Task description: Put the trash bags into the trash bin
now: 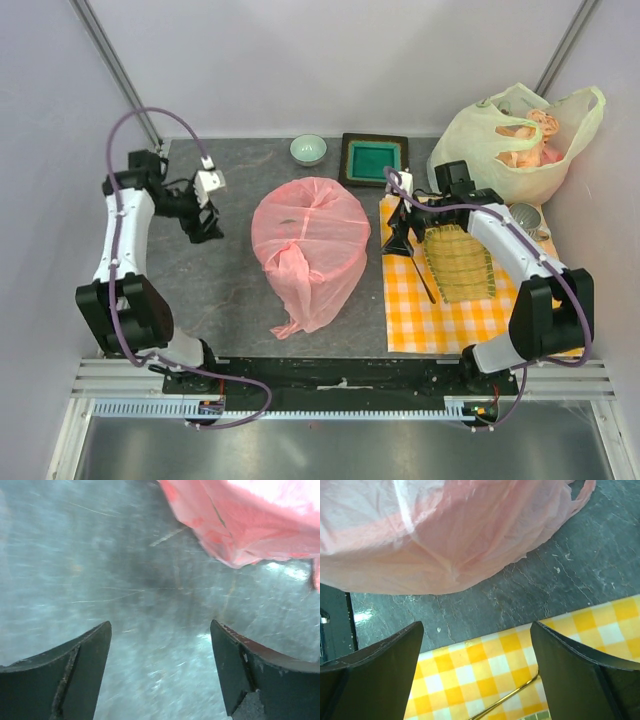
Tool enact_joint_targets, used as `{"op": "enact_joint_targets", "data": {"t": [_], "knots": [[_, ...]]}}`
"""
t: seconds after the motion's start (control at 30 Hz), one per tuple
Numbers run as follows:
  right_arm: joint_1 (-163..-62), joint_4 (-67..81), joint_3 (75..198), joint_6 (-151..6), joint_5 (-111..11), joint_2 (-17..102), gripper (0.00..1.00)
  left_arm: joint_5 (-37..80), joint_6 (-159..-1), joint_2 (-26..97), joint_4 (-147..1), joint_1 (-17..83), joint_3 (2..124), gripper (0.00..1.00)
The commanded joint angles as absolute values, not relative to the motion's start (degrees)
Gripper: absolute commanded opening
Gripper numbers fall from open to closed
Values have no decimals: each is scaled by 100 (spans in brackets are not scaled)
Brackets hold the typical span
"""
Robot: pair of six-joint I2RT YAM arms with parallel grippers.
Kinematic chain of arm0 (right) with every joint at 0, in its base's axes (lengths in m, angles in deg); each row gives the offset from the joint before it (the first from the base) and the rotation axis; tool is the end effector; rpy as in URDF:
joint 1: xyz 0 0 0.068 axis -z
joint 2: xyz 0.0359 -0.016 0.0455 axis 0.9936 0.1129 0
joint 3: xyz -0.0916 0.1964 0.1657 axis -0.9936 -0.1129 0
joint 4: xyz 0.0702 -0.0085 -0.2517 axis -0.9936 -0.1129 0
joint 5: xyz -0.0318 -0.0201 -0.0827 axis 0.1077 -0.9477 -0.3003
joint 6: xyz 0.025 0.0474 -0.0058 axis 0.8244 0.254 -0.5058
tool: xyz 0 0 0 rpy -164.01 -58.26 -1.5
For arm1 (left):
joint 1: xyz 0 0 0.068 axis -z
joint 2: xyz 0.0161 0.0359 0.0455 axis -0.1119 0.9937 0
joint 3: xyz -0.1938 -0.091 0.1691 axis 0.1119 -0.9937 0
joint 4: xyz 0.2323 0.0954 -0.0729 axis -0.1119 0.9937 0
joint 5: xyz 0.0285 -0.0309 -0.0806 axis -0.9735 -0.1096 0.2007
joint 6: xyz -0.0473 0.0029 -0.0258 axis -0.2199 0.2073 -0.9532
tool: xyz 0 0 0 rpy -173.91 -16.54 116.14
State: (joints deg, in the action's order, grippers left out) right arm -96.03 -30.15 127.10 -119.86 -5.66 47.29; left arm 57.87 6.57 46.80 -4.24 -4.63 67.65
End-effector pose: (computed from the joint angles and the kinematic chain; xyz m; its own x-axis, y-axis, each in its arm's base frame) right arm 0.2906 0.0933 0.2675 -0.2740 -0.4681 -0.8401 -0.9505 0.2647 0.1625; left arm 0.2789 0.0291 0.2983 -0.2300 0.6554 -0.7194 0.9265 0.3737 0.0443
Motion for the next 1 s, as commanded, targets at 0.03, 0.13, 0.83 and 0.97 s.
{"op": "enact_joint_targets", "data": {"t": [0.03, 0.13, 0.83, 0.97], "knots": [[-9407, -3406, 12972, -11921, -822, 4216, 98, 6123, 572, 4709, 938, -168, 9255, 93], [-9310, -3414, 13209, -11473, -1103, 4172, 98, 5486, 148, 5068, 1141, 1140, 10417, 93], [-8378, -3388, 14045, -10514, -1403, 4629, 98, 3525, -565, 6231, -22, 4044, 7874, 84], [-8378, -3353, 14229, -10215, -1535, 4717, 98, 3162, -459, 6151, -1186, 4035, 6773, 85]]}}
